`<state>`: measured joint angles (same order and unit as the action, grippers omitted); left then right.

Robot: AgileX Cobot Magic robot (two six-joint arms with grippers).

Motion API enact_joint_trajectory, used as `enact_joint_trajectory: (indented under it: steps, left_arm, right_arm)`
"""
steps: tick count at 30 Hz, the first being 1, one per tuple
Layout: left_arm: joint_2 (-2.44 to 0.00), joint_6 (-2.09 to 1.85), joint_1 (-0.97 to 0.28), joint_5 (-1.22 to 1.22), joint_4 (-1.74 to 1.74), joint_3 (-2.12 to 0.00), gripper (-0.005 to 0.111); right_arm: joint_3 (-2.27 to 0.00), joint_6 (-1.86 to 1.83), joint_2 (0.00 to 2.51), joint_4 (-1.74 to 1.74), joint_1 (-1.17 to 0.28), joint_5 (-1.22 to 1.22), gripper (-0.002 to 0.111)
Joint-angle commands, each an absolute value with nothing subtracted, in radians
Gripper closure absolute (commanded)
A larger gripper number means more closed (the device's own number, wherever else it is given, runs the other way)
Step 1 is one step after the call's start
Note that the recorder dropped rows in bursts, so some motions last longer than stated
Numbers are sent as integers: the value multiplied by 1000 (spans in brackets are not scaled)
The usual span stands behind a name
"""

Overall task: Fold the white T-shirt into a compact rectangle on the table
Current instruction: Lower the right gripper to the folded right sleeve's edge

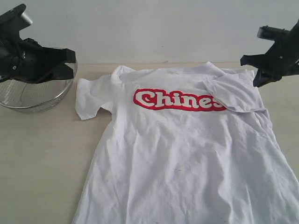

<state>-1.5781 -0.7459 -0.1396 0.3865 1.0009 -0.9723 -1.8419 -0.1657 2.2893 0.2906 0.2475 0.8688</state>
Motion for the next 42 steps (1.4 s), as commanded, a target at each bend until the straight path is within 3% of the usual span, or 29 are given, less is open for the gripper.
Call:
enact_joint_trajectory:
  steps: [1,16,31,42]
  left_arm:
    - [-1571,-751,-144,383,1007,-967,102]
    - [-1571,-751,-144,383,1007,-967,102]
    - [-1571,-751,-144,383,1007,-967,102]
    - [-1571,-751,-144,383,1007,-967,102]
  right_arm:
    - [-1849,-152,2338,277,246,847,108]
    - [-2107,-123,2355,281,246,907,108]
    - [-2124,-114,2523,282,246,893,108]
    - [-2293,-94,2537,273,246,899,108]
